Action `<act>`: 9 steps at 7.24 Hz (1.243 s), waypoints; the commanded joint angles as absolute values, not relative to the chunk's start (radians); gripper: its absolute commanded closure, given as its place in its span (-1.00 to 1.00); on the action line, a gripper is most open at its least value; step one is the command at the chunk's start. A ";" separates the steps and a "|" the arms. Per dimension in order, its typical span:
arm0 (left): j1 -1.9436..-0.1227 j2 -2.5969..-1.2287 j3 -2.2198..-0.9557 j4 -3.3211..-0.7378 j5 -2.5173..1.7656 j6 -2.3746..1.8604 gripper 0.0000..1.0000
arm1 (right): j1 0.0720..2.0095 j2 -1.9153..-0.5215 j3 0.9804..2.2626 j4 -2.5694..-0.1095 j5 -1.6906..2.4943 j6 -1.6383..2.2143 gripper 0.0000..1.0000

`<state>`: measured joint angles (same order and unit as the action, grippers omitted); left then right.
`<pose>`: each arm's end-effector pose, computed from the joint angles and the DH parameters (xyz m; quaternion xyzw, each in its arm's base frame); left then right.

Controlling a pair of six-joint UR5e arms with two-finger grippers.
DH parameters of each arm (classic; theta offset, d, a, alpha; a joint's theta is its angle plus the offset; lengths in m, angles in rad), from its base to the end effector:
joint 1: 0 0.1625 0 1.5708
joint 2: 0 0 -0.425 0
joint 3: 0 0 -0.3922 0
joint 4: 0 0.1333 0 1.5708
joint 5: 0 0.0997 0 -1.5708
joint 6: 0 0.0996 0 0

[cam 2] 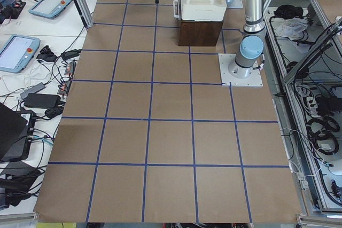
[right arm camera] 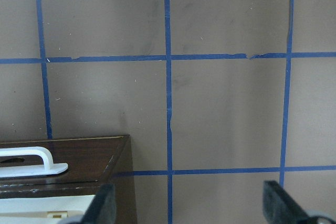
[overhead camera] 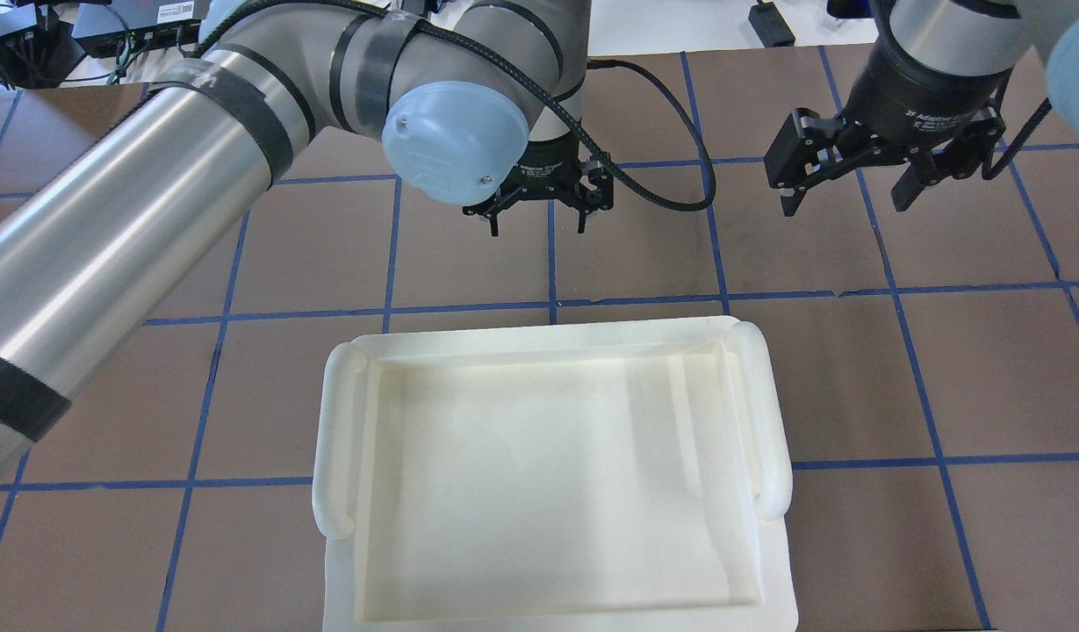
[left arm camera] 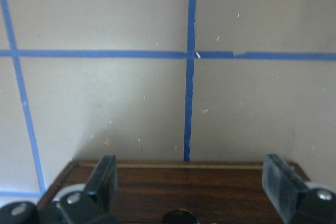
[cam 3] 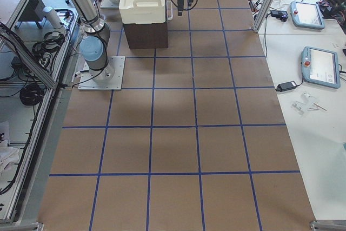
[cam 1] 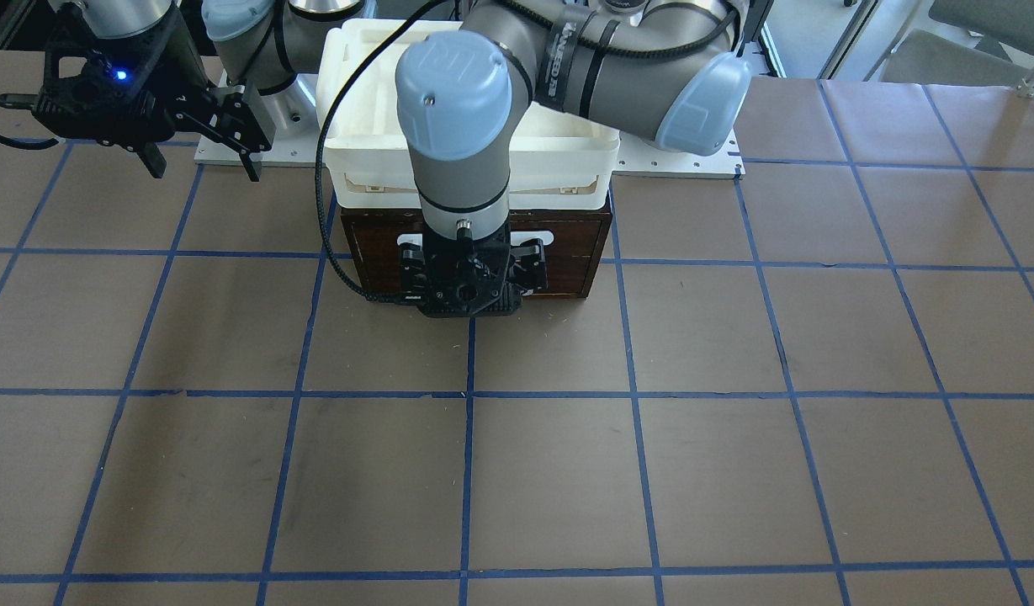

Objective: Put scissors in drawer and close it

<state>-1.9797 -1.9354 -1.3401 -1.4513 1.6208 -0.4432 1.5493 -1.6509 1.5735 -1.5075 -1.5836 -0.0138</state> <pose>-0.3716 -0.5348 0.4063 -0.0170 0.9995 -0.0038 0.0257 0.1221 -0.4608 0.5183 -0.0039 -0.9999 0.0069 0.0065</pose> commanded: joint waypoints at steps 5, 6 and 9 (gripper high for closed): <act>-1.875 -1.732 -1.338 -1.666 1.603 -0.424 -1.00 | 1.551 -1.734 1.572 -1.506 -1.578 -0.049 -1.00; -1.811 -1.689 -1.341 -1.684 1.589 -0.346 -1.00 | 1.548 -1.777 1.574 -1.491 -1.585 -0.051 -1.00; -1.697 -1.505 -1.527 -1.707 1.557 -0.276 -1.00 | 1.549 -1.741 1.553 -1.530 -1.582 -0.064 -1.00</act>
